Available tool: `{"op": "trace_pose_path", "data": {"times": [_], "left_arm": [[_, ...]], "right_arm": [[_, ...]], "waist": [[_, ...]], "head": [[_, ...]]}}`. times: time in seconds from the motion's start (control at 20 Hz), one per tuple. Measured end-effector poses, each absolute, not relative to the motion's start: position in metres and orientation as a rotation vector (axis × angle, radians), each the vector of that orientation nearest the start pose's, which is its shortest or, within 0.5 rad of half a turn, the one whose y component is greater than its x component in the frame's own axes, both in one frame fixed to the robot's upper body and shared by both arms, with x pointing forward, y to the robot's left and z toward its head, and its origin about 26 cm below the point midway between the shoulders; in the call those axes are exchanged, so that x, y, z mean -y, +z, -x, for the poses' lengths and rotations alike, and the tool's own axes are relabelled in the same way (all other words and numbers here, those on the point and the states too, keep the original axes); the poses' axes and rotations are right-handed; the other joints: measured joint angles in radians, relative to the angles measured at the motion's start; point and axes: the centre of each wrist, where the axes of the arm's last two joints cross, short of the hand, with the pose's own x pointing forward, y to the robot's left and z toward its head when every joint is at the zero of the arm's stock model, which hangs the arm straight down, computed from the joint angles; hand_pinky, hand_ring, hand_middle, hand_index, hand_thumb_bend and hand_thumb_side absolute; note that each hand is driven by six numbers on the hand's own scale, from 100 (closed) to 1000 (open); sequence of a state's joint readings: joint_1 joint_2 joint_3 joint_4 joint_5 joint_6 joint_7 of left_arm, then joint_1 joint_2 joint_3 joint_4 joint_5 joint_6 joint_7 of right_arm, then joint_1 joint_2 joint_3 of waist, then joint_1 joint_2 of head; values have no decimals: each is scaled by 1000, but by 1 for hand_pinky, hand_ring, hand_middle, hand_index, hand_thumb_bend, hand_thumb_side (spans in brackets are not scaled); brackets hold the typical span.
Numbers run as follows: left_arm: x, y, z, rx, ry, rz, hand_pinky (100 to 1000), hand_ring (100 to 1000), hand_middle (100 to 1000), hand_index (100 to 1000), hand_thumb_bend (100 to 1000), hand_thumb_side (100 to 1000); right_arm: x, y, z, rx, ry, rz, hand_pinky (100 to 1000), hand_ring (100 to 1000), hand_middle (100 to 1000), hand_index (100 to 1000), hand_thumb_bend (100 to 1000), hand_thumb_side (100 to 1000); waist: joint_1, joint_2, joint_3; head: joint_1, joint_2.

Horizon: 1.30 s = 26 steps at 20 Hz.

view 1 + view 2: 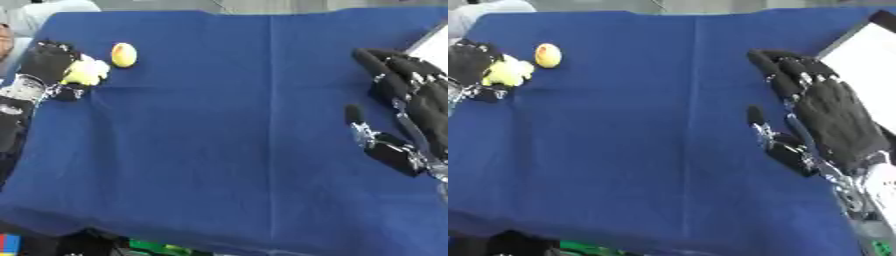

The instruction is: Pick up the objects with one hand, pass them to the other hand, and then place them into the box on the other side of the table.

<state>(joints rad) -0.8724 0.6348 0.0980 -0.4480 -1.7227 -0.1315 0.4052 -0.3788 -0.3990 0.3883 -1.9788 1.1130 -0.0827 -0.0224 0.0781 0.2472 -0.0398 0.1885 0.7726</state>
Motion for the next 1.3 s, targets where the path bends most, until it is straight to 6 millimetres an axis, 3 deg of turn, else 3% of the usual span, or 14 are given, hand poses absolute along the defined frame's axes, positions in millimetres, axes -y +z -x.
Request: {"op": "trace_pose_path", "data": {"times": [0.3, 0.6, 1.05, 1.3], "left_arm": [[-459, 115, -437, 948, -1480, -1791, 654, 457, 338, 468, 345, 328], [-459, 117, -437, 998, -1442, -1820, 631, 433, 277, 360, 267, 308], [-457, 123, -439, 1086, -1401, -1812, 631, 433, 273, 341, 216, 284], [-458, 139, -440, 1151, -1387, -1800, 629, 430, 272, 339, 187, 269]], "right_arm": [[176, 181, -292, -2672, -1639, -1361, 793, 864, 855, 1000, 100, 134], [176, 181, -292, -2671, -1638, -1365, 796, 862, 855, 1000, 100, 127], [178, 181, -292, -2658, -1650, -1369, 799, 858, 854, 1000, 100, 112], [178, 181, -292, -2655, -1652, -1371, 799, 857, 854, 1000, 100, 108]], "waist": [[-1, 1, 1], [-4, 1, 6], [2, -6, 12], [9, -9, 13]], "head": [[0, 0], [0, 0], [0, 0], [-2, 0]]}}
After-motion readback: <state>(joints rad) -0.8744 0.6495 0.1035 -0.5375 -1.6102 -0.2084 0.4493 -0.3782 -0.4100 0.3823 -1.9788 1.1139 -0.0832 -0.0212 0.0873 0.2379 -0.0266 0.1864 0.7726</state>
